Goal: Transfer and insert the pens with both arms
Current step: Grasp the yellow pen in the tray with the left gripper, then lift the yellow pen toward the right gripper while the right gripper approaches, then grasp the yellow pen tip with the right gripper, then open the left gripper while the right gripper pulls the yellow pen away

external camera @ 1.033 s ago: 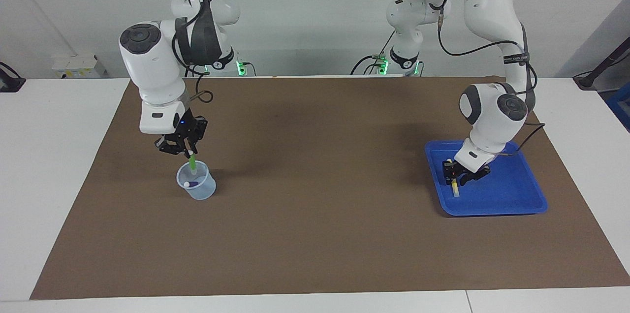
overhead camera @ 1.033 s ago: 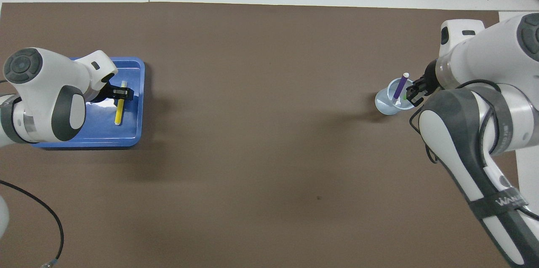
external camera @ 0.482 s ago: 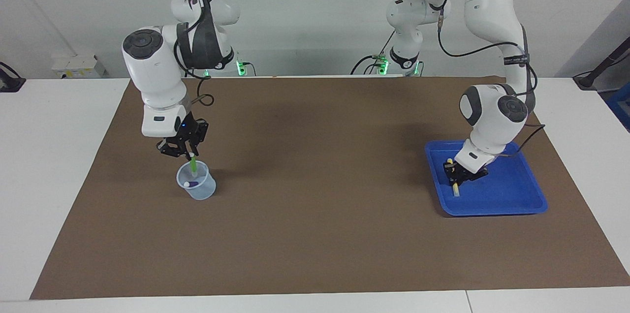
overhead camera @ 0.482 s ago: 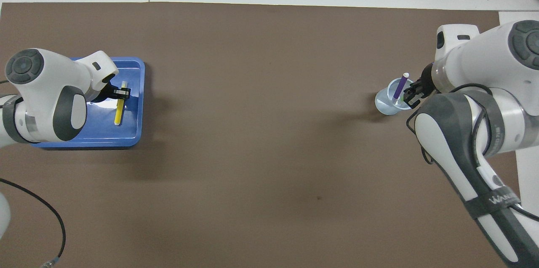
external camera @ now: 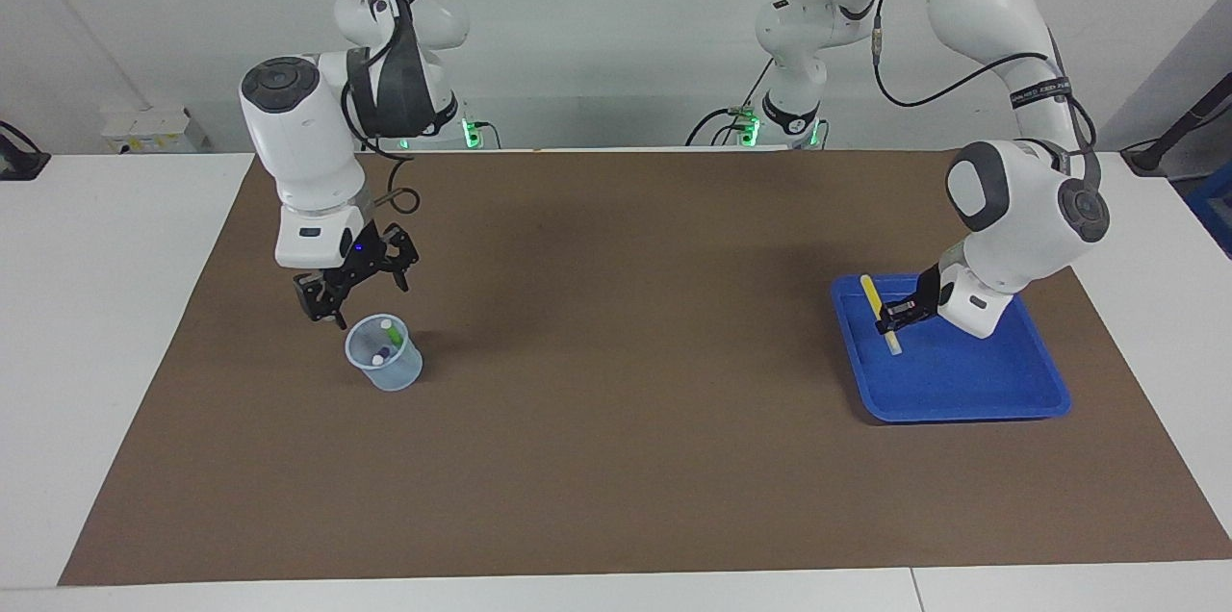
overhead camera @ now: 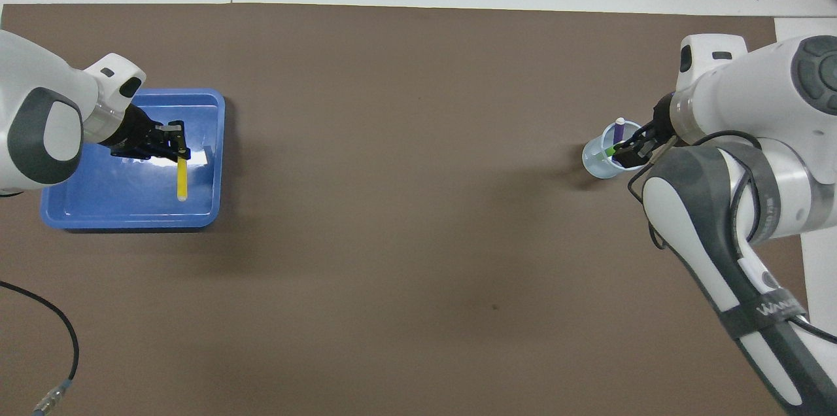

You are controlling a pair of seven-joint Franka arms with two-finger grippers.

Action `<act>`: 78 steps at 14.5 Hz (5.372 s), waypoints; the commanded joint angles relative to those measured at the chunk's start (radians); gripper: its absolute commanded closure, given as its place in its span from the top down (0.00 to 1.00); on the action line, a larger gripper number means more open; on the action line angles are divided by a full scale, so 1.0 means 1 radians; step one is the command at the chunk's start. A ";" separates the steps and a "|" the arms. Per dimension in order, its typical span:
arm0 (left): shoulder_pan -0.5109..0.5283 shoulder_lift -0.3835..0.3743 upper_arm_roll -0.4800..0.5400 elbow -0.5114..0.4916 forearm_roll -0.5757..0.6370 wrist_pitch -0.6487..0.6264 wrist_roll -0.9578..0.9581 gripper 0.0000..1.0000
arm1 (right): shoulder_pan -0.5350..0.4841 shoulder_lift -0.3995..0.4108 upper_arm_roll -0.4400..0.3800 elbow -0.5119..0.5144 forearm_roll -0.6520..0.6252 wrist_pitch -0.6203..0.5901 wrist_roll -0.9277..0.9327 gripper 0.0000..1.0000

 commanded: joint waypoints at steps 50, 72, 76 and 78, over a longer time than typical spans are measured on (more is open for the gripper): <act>-0.376 -0.097 -0.014 -0.121 -0.830 0.219 -1.112 0.00 | 0.357 0.061 0.015 0.089 0.545 0.161 1.109 0.45; -0.374 -0.118 -0.009 -0.137 -0.817 0.214 -1.114 1.00 | 0.348 0.066 0.013 0.101 0.534 0.144 0.965 0.00; -0.361 -0.143 -0.004 -0.138 -0.762 0.207 -1.109 1.00 | 0.337 0.064 0.012 0.115 0.372 0.080 0.912 0.00; -0.365 -0.151 -0.006 -0.134 -0.633 0.213 -1.109 1.00 | 0.333 0.063 0.010 0.132 0.251 0.038 0.896 0.00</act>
